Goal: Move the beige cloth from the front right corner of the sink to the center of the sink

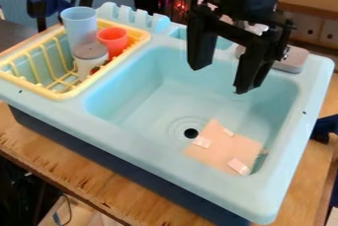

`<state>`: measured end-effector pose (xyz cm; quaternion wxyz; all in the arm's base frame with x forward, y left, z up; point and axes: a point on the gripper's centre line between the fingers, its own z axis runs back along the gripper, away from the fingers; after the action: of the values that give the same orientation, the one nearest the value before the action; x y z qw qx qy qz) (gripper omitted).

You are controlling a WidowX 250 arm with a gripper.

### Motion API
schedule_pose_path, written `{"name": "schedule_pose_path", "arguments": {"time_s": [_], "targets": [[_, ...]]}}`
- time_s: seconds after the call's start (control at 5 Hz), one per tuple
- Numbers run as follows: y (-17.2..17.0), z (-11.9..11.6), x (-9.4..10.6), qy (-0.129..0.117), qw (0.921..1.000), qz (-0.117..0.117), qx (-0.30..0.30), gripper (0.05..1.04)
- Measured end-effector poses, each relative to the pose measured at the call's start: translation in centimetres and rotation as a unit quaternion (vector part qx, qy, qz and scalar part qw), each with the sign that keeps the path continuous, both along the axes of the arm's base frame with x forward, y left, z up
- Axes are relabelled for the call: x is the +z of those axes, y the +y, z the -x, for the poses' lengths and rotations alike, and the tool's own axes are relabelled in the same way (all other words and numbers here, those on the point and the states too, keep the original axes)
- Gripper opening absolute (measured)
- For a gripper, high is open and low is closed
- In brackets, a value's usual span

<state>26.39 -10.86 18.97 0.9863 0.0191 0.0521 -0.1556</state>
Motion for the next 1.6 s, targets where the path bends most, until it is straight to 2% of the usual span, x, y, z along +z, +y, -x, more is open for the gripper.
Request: {"name": "schedule_pose_path", "arguments": {"time_s": [0.2, 0.4, 0.8, 1.0, 1.4, 1.6], "targets": [[0.0, 0.0, -1.0, 0.014, 0.9999, -0.006, 0.001, 1.0], [0.4, 0.4, -3.0, 0.016, 0.9996, -0.017, 0.014, 1.0], [0.3, 0.4, -5.1, 0.0, 0.9996, -0.011, 0.026, 1.0], [-0.1, 0.0, -6.3, -0.005, 0.9995, 0.0, 0.031, 1.0], [-0.5, -0.7, -7.3, -0.017, 0.9996, 0.011, 0.021, 1.0], [-0.4, -0.3, -8.6, -0.002, 0.9997, 0.009, 0.025, 1.0]]}}
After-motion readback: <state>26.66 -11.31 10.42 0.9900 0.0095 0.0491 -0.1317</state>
